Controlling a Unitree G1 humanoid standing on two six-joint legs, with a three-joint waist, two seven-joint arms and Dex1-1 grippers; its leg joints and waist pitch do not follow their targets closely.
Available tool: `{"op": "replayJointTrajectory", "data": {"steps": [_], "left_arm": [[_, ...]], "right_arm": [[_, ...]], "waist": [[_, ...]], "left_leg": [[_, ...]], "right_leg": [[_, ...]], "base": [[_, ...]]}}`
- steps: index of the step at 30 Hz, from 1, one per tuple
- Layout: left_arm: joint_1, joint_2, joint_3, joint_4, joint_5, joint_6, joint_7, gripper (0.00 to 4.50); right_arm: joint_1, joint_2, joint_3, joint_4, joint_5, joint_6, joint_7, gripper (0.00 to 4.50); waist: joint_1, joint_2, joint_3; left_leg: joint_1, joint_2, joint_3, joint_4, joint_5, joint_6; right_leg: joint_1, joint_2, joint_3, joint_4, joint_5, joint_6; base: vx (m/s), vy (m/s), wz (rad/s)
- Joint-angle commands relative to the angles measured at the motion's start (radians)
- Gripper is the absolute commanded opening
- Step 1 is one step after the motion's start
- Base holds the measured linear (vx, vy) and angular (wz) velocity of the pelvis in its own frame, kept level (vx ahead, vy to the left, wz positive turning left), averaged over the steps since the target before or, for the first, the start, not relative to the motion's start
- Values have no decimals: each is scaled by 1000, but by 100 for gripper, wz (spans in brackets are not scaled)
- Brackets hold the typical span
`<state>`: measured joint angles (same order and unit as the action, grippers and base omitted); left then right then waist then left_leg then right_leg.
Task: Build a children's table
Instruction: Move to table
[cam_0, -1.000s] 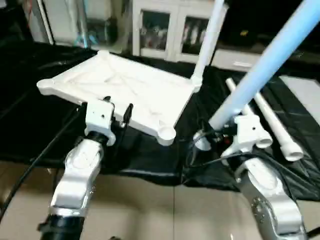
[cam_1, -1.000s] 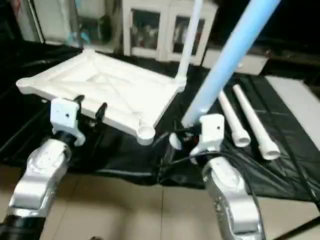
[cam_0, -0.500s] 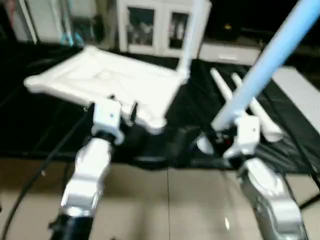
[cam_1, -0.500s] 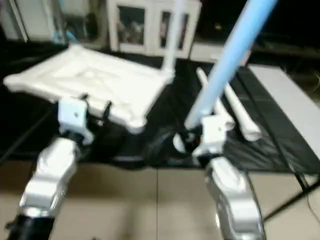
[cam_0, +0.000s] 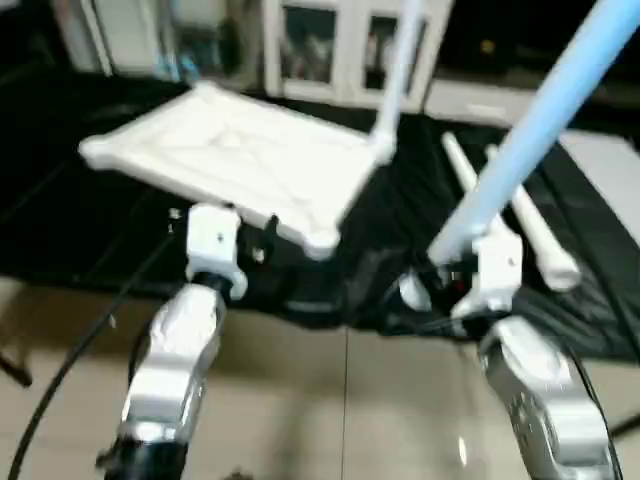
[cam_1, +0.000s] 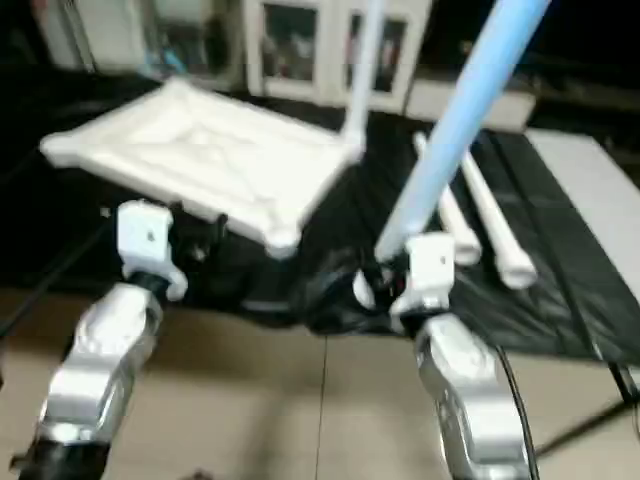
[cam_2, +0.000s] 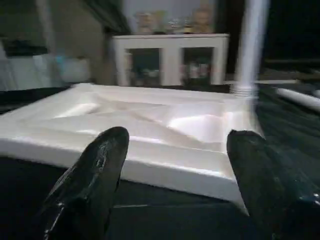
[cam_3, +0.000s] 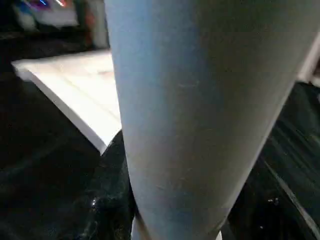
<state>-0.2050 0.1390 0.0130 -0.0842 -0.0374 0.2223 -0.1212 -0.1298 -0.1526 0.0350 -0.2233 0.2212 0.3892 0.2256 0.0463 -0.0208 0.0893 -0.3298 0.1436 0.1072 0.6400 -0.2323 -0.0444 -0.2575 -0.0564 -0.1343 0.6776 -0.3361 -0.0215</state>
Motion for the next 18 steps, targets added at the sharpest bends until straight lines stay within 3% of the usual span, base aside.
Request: {"op": "replayJointTrajectory", "data": {"steps": [1,2,3,4,5,6,7,8,9,10,11,12,13,14,15,16,17,18], "left_arm": [[-25,-5,-15,-22,-5,21,-4,358],[-30,-1,-22,-21,0,26,-8,358],[-32,1,-26,-20,4,29,-10,358],[-35,1,-29,-18,4,25,-13,358],[-38,-2,-30,-17,0,25,-14,358],[-40,-4,-32,-15,-2,27,-14,358],[-44,-7,-39,-14,-1,36,-14,358],[-45,-10,-39,-14,-3,37,-14,358],[-46,-15,-40,-14,-6,38,-13,358],[-46,-22,-41,-16,-8,37,-17,358],[-44,-26,-40,-15,-9,36,-16,358],[-43,-29,-40,-15,-10,34,-16,358],[-39,-32,-41,-13,-10,31,-18,358],[-36,-32,-42,-13,-12,29,-21,358],[-34,-31,-42,-12,-17,26,-22,358],[-31,-26,-43,-12,-16,23,-24,358],[-28,-21,-41,-11,-18,16,-26,358],[-24,-20,-39,-11,-21,13,-26,358]], "right_arm": [[-37,-7,-18,7,-7,2,-6,186],[-48,-10,-16,11,-12,-3,-4,186],[-54,-12,-15,14,-16,-6,-2,186],[-58,-13,-14,16,-19,-10,-2,186],[-62,-11,-16,17,-16,-9,-3,186],[-65,-10,-18,16,-14,-8,-3,186],[-67,-8,-20,12,-13,-3,-2,186],[-65,-7,-20,10,-12,-1,-2,186],[-63,-5,-21,7,-9,1,-2,186],[-55,-4,-15,0,-12,3,-5,186],[-48,-1,-10,-4,-12,3,-7,186],[-42,0,-6,-7,-13,3,-8,186],[-29,3,5,-13,-20,-3,-14,186],[-21,6,11,-17,-22,-8,-18,186],[-10,15,9,-21,-14,-9,-20,186],[-2,22,9,-23,-15,-15,-26,186],[6,31,5,-25,-13,-19,-32,186],[13,38,1,-26,-6,-13,-34,186]], "waist": [[-17,10,-34],[20,10,-46],[20,10,-46],[70,2,-74],[71,9,-79],[66,34,-94],[-1,59,-129],[-33,55,-147],[-33,55,-147],[-30,34,-131],[-28,19,-108],[-31,2,-108],[-33,-54,-100],[6,-91,-100],[7,-76,-101],[7,-67,-95],[1,-54,-75],[-1,-55,-72]], "left_leg": [[66,94,-47,-129,-792,-70],[3,56,1,-77,-494,-14],[3,56,1,-77,-494,-14],[-74,48,11,-1,-56,111],[-79,47,12,-14,-1,127],[-59,53,8,-66,99,139],[135,123,-103,-78,265,288],[221,181,-195,-56,548,478],[221,181,-195,-56,548,478],[163,146,-178,-67,709,503],[105,90,-122,-94,587,475],[101,65,-102,-93,470,457],[69,-24,-29,-69,148,364],[-31,-94,2,46,-127,265],[-40,-70,-22,82,-133,200],[-76,-45,-39,107,-67,91],[-77,-19,-45,104,-35,32],[-73,-7,-44,91,-16,23]], "right_leg": [[-41,-100,87,-144,-368,-133],[37,-160,137,-197,-457,-162],[37,-160,137,-197,-457,-162],[115,-190,167,-223,-376,-133],[112,-160,150,-212,-298,-125],[98,-77,81,-178,-110,-89],[-57,11,16,-30,36,-4],[-172,-6,35,51,-98,90],[-172,-6,35,51,-98,90],[-214,-30,72,83,7,159],[-212,-23,83,70,111,133],[-209,-30,101,24,179,90],[-152,-49,141,-91,280,23],[-14,-156,262,-179,-55,-36],[6,-206,283,-176,-149,-107],[25,-199,253,-161,-183,-195],[8,-201,234,-177,-194,-276],[2,-192,213,-185,-218,-301]], "base": [[102,-5,11],[112,19,-1],[112,19,-1],[163,49,6],[205,70,13],[205,70,13],[259,57,3],[243,-4,-18],[243,-4,-18],[78,-54,-38],[46,-37,-26],[46,-37,-26],[119,-39,-3],[143,-42,3],[143,-42,3],[137,-23,-6],[99,1,-13],[99,1,-13]]}}
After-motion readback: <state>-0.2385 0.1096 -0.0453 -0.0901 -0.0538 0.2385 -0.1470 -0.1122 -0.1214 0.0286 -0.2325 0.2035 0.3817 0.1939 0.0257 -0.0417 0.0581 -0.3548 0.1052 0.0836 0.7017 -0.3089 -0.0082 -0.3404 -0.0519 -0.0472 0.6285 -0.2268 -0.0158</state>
